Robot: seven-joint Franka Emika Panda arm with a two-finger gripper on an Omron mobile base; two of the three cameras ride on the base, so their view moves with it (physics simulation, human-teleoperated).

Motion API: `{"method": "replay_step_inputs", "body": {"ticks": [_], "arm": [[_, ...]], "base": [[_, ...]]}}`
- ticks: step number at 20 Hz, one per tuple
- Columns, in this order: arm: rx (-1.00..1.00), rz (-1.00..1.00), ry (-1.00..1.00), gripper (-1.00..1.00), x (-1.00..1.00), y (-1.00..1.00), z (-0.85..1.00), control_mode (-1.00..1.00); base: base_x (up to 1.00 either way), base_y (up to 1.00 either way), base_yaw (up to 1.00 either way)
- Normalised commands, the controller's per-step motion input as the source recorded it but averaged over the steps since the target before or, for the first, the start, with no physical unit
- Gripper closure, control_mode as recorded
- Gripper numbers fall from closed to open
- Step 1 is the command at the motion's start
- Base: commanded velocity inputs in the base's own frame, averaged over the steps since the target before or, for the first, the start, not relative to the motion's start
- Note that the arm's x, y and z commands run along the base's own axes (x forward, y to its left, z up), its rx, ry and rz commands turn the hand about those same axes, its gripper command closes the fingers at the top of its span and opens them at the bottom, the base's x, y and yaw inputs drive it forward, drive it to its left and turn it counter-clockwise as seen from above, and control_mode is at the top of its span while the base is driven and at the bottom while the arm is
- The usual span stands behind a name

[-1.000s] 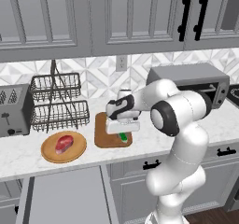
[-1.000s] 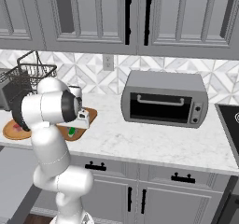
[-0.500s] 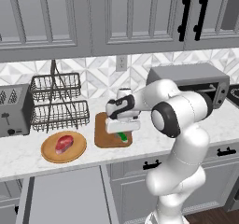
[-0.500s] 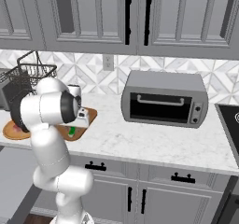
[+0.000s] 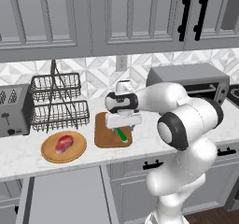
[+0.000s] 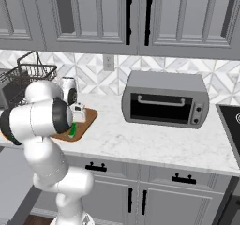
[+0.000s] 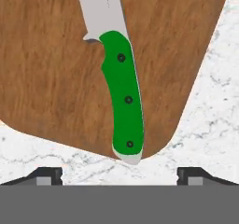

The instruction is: Pick up the knife from the drawer and place it on the cutting board. Then place the meat from the plate to the cutting board.

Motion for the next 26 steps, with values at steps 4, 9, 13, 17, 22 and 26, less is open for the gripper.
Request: {"method": "replay_step_inputs", "body": {"ticks": [4,9,13,17,22,26], "arm": [[0.0,0.0,-0.14,-1.0,-0.92,-0.04,0.33,-1.0],[0.0,0.0,-0.17,-1.0,-0.86,0.0,0.16,-1.0],[0.01,0.0,-0.14,-1.0,-0.5,0.06,0.2,-1.0],[0.01,0.0,-0.06,-1.0,0.0,0.61,0.49,-1.0],[0.02,0.0,-0.01,-1.0,-0.02,0.76,0.3,-1.0],[0.02,0.03,0.0,-1.0,0.0,0.87,0.12,-1.0]], "base": [[0.0,0.0,0.0],[0.0,0.0,0.0],[0.0,0.0,0.0],[0.0,0.0,0.0],[0.0,0.0,0.0],[0.0,0.0,0.0]]}}
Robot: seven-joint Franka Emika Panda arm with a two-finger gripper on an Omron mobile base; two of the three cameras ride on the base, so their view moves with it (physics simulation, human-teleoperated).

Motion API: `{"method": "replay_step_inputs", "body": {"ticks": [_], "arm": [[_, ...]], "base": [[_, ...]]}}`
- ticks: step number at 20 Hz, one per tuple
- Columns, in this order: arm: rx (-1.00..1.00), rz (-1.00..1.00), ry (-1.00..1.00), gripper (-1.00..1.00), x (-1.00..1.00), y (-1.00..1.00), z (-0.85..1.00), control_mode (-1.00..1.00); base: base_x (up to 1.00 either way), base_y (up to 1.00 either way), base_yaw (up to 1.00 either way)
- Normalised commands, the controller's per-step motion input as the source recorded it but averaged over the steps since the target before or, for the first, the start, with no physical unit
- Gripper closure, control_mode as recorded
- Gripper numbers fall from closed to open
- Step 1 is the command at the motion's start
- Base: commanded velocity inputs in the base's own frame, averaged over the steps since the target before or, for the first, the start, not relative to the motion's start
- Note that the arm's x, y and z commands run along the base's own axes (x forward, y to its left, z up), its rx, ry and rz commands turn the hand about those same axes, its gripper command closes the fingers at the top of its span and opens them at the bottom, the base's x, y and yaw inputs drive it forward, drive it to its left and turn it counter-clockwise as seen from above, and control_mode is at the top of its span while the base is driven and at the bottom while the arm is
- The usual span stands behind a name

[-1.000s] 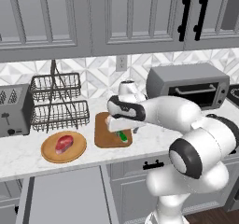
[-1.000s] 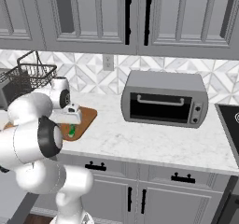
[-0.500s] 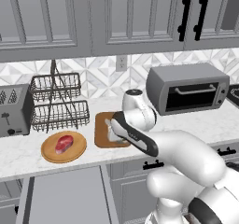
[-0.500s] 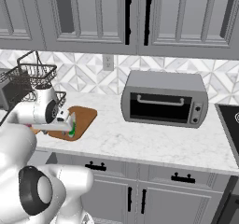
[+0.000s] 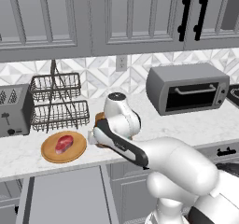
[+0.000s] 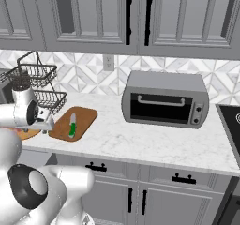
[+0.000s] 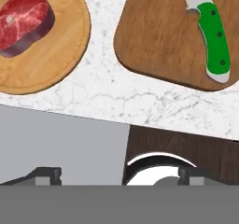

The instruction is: Pick up the knife from the drawer and place it on the cutting board. Then place the meat from the plate to the cutting board.

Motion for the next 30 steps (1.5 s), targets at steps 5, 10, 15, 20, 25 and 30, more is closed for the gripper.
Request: {"method": "replay_step_inputs", "body": {"ticks": [5,10,15,20,25,30], "arm": [[0.06,0.07,-0.01,-1.0,0.0,0.92,0.02,-1.0],[0.08,0.06,-0.04,-1.0,0.0,0.81,0.1,-1.0],[0.0,-0.01,-0.01,-1.0,0.18,0.5,0.17,-1.0],[-0.09,-0.08,0.0,-1.0,0.58,0.15,0.0,-1.0],[-0.07,-0.09,0.0,-1.0,0.51,0.15,-0.06,-1.0],[0.0,-0.03,0.01,-1.0,0.05,0.26,-0.05,-1.0]], "base": [[0.0,0.0,0.0],[0.0,0.0,0.0],[0.0,0.0,0.0],[0.0,0.0,0.0],[0.0,0.0,0.0],[0.0,0.0,0.0]]}}
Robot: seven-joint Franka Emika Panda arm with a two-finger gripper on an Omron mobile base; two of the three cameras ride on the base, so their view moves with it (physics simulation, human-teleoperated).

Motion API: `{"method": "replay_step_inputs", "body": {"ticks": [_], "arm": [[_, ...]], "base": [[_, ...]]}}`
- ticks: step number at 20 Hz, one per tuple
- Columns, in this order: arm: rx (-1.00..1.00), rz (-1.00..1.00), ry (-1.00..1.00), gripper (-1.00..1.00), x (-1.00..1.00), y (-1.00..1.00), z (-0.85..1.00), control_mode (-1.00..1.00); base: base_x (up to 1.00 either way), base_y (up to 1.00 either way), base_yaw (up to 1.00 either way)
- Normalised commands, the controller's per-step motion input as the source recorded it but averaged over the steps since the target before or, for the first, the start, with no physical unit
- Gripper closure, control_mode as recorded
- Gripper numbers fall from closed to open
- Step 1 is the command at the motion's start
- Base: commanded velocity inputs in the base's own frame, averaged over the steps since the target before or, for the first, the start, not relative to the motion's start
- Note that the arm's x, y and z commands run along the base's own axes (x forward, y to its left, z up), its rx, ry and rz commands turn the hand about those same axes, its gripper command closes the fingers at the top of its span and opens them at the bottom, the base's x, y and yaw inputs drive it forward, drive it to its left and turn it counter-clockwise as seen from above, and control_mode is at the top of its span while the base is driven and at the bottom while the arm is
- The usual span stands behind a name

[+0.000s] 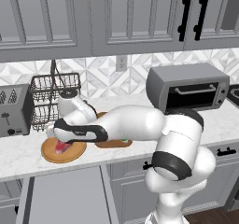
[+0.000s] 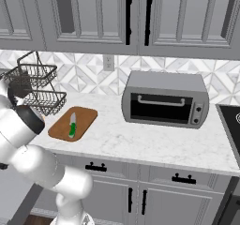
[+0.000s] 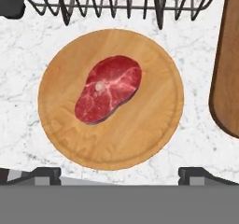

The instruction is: Pick up the knife from the drawer and place it on the cutting board. Then place the meat from the plate to the cutting board.

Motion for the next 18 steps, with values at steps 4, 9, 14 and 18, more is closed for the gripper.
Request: {"method": "replay_step_inputs", "body": {"ticks": [4,9,14,18], "arm": [[0.0,0.0,0.09,-1.0,0.0,0.07,-0.25,-1.0],[0.0,0.0,0.12,-1.0,0.0,0.03,-0.41,-1.0],[0.0,0.0,0.03,-1.0,0.03,0.22,-0.07,-1.0],[0.0,-0.05,0.0,-1.0,0.2,0.25,-0.09,-1.0]], "base": [[0.0,0.0,0.0],[0.0,0.0,0.0],[0.0,0.0,0.0],[0.0,0.0,0.0]]}}
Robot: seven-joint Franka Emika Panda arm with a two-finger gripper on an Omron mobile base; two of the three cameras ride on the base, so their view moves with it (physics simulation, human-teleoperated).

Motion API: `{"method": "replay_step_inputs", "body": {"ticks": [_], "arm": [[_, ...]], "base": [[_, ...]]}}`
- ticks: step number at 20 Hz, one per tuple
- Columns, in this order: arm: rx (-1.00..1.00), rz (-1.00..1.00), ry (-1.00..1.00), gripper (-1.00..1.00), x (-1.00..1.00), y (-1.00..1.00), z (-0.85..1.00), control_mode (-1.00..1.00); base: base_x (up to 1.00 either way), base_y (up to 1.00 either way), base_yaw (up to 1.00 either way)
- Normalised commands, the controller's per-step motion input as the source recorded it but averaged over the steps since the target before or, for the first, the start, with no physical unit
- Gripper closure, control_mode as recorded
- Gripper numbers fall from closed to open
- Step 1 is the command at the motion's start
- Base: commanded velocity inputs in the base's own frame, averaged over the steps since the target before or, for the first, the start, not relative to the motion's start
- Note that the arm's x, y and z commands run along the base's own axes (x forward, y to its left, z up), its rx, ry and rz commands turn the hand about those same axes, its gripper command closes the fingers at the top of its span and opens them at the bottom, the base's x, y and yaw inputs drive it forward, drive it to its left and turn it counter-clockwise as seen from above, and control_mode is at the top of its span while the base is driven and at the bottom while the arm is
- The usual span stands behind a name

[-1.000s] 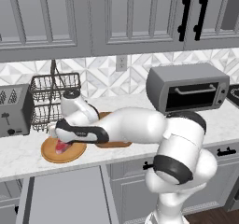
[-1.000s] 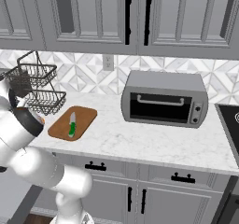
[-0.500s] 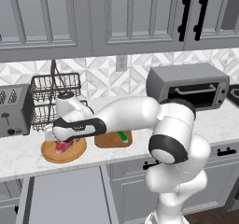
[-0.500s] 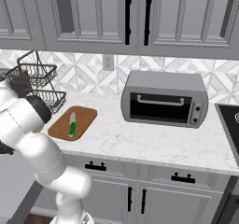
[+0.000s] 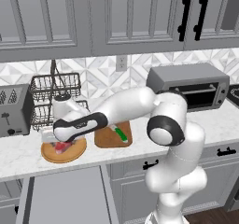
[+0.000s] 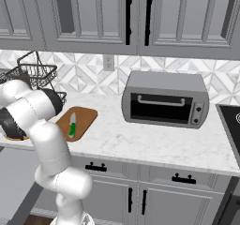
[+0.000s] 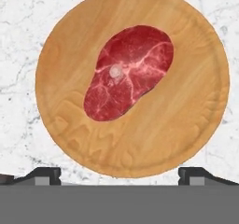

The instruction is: Pick up the knife from the drawer and place it on the cutting board. Then place the meat from the plate to the cutting board.

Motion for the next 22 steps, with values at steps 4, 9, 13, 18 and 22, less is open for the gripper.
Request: {"method": "replay_step_inputs", "body": {"ticks": [4,9,13,18,22], "arm": [[-0.03,-0.08,0.0,-1.0,0.21,0.16,-0.12,-1.0],[-0.02,-0.08,0.0,-1.0,0.19,0.1,-0.18,-1.0],[-0.03,-0.09,0.02,-1.0,0.21,0.07,-0.09,-1.0],[-0.02,-0.09,0.04,-1.0,0.22,0.08,-0.15,-1.0],[0.0,-0.05,0.04,-1.0,0.08,0.0,-0.28,-1.0]], "base": [[0.0,0.0,0.0],[0.0,0.0,0.0],[0.0,0.0,0.0],[0.0,0.0,0.0],[0.0,0.0,0.0]]}}
